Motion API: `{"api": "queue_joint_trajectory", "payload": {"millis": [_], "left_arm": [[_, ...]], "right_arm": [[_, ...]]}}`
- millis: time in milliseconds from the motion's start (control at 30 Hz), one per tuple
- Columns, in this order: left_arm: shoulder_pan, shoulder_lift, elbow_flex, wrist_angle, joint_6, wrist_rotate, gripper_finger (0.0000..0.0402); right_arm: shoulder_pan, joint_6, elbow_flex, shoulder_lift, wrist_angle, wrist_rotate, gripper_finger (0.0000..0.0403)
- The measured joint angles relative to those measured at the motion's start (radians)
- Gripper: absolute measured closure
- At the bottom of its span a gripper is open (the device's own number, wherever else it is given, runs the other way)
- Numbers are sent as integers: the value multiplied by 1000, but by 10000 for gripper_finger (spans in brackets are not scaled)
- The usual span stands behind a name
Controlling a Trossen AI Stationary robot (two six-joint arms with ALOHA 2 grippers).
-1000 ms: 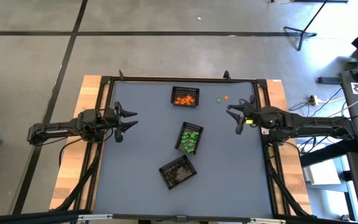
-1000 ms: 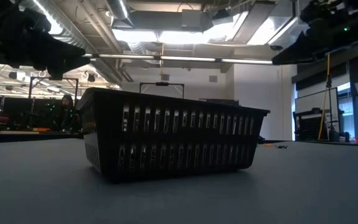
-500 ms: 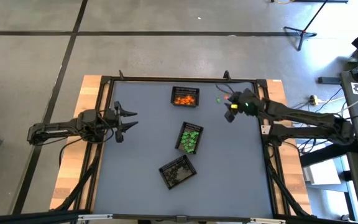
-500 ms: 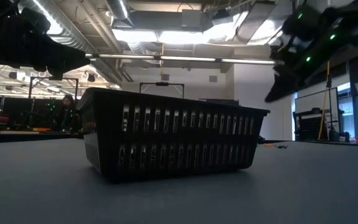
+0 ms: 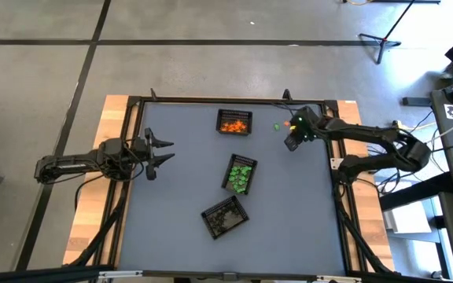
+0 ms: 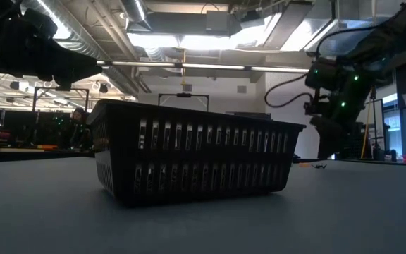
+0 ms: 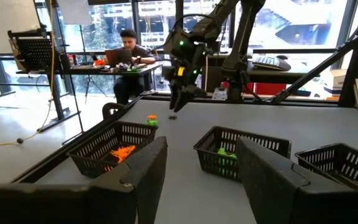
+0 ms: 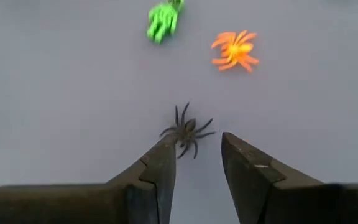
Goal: Sort Halloween decoration
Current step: Put the black spider toy into the bottom black bin
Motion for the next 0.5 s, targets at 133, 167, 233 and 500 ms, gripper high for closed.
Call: {"api": "queue_joint_trajectory", "payload": {"millis": [133, 167, 233, 500], "left_arm": [[0, 0, 0, 0, 0, 0, 213], [0, 0, 0, 0, 0, 0, 213], [0, 0, 0, 0, 0, 0, 213], [0, 0, 0, 0, 0, 0, 213]], "right_arm": [[0, 12, 0, 64, 15, -1, 276], [0, 15, 0, 80, 19, 0, 276], [0, 16, 0, 114, 42, 0, 276], [1, 10, 3, 170, 101, -17, 314]]}}
